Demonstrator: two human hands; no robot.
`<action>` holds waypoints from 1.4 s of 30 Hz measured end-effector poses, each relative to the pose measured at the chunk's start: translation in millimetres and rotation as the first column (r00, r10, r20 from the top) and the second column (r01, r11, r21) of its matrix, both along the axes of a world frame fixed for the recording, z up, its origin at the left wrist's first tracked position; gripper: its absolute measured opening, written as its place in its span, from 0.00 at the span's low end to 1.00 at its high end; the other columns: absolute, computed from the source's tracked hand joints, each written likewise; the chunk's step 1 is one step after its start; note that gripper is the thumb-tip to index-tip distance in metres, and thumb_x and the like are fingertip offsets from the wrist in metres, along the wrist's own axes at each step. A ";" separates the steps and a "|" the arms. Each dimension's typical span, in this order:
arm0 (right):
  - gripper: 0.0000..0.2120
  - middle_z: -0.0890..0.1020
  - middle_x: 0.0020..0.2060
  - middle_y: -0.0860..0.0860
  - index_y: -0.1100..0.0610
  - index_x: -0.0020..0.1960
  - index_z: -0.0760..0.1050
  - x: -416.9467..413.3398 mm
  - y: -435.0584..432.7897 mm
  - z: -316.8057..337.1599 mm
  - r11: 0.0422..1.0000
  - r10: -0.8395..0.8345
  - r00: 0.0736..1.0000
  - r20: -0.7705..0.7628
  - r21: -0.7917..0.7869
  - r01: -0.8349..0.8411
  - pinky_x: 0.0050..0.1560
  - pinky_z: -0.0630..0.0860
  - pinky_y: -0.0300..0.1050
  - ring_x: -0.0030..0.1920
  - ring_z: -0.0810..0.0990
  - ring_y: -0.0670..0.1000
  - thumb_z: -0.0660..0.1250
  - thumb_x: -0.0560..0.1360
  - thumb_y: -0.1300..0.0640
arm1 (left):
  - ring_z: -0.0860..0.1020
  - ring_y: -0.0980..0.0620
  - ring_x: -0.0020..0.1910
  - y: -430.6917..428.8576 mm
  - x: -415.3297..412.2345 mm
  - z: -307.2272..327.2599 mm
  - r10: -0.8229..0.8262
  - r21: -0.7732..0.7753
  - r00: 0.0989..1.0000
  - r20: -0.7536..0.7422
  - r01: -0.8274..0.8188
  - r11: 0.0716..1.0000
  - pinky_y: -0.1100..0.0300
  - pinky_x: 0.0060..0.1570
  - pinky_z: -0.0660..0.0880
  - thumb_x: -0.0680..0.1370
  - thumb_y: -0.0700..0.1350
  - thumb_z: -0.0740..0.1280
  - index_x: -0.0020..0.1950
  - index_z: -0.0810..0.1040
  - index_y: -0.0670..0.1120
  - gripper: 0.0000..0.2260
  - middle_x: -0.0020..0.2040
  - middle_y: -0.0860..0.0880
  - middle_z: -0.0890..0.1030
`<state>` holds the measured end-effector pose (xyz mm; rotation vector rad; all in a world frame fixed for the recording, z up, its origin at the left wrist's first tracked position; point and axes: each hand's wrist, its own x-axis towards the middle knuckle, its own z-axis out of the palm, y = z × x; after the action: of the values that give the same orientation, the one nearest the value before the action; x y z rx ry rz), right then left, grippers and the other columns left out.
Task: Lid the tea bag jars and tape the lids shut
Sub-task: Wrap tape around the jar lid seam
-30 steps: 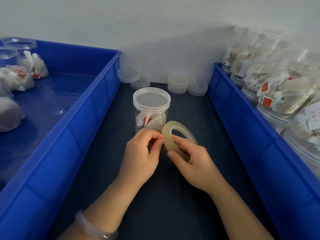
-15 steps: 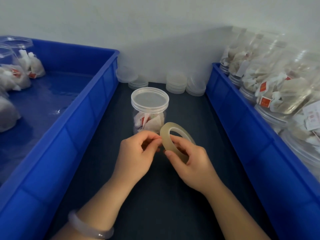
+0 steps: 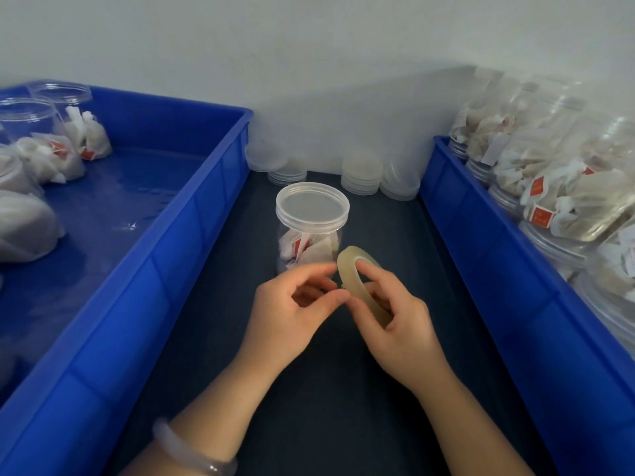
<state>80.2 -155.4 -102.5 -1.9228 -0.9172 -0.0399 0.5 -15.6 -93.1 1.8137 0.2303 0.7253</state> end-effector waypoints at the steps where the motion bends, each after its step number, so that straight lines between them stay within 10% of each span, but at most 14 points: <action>1: 0.21 0.79 0.44 0.40 0.52 0.67 0.72 -0.3 0.0 0.8 1.000 0.012 1.000 0.011 -0.008 -0.012 0.42 0.71 0.28 0.44 0.79 0.38 0.69 0.75 0.55 | 0.82 0.59 0.41 -0.7 0.2 -0.6 0.003 0.046 1.000 0.015 -0.004 0.999 0.66 0.44 0.77 0.70 0.42 0.74 0.48 0.83 0.52 0.09 0.40 0.55 0.84; 13: 0.25 0.82 0.55 0.46 0.42 0.68 0.65 -4.1 0.4 2.6 0.996 0.051 0.998 0.047 -0.069 -0.048 0.55 0.78 0.42 0.56 0.80 0.45 0.69 0.74 0.53 | 0.82 0.58 0.38 1.0 -0.4 -3.4 0.027 0.097 0.999 0.041 -0.031 0.995 0.65 0.40 0.78 0.76 0.36 0.68 0.48 0.82 0.46 0.07 0.41 0.54 0.83; 19: 0.24 0.80 0.36 0.40 0.38 0.63 0.68 2.5 5.7 3.9 0.998 0.062 0.996 0.059 0.016 -0.063 0.36 0.75 0.35 0.34 0.79 0.46 0.71 0.73 0.56 | 0.78 0.58 0.34 -5.3 -1.5 2.2 -0.099 -0.089 0.995 0.024 0.101 0.991 0.66 0.37 0.76 0.76 0.35 0.64 0.40 0.78 0.43 0.07 0.34 0.54 0.80; 25: 0.06 0.82 0.38 0.45 0.49 0.48 0.81 10.3 5.1 9.6 0.997 0.057 0.997 0.047 0.047 -0.059 0.38 0.78 0.40 0.35 0.80 0.46 0.69 0.74 0.59 | 0.77 0.60 0.33 -13.5 1.3 3.3 -0.049 -0.262 0.999 -0.003 0.047 0.964 0.61 0.39 0.77 0.78 0.34 0.62 0.43 0.78 0.43 0.08 0.33 0.56 0.79; 29: 0.08 0.77 0.31 0.38 0.48 0.45 0.80 22.0 2.2 35.5 0.991 -0.001 0.979 0.204 -0.128 0.028 0.33 0.71 0.34 0.37 0.77 0.43 0.64 0.74 0.47 | 0.78 0.58 0.40 -12.9 -0.5 6.3 0.056 0.009 0.989 0.134 -0.058 0.998 0.68 0.42 0.75 0.77 0.43 0.66 0.50 0.79 0.51 0.05 0.41 0.55 0.80; 33: 0.10 0.75 0.30 0.40 0.45 0.44 0.75 37.3 12.4 74.3 0.949 0.037 0.945 0.326 -0.309 0.069 0.31 0.65 0.37 0.38 0.75 0.40 0.59 0.74 0.41 | 0.72 0.51 0.60 1.7 14.9 22.5 0.282 0.278 0.868 0.409 -0.413 0.867 0.61 0.61 0.68 0.70 0.54 0.69 0.61 0.73 0.43 0.24 0.59 0.46 0.72; 38: 0.07 0.75 0.32 0.42 0.45 0.48 0.75 45.9 25.6 88.7 0.859 0.120 0.960 0.253 -0.511 0.027 0.40 0.72 0.46 0.39 0.77 0.49 0.61 0.78 0.44 | 0.44 0.60 0.73 23.0 39.7 25.7 0.239 0.333 0.958 0.158 -0.280 0.900 0.54 0.70 0.54 0.54 0.72 0.71 0.71 0.53 0.64 0.50 0.76 0.51 0.43; 42: 0.07 0.74 0.31 0.43 0.45 0.46 0.75 50.6 31.1 86.1 0.862 0.112 0.968 0.226 -0.507 0.018 0.39 0.70 0.45 0.38 0.75 0.49 0.61 0.78 0.44 | 0.50 0.61 0.74 33.6 52.3 14.0 0.169 0.249 0.978 0.122 -0.195 0.949 0.74 0.66 0.53 0.55 0.68 0.72 0.67 0.59 0.61 0.44 0.76 0.47 0.52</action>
<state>130.9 -124.3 -16.4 -2.4218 -1.2359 -0.0103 52.8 18.0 -79.1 2.0160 0.2478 1.0133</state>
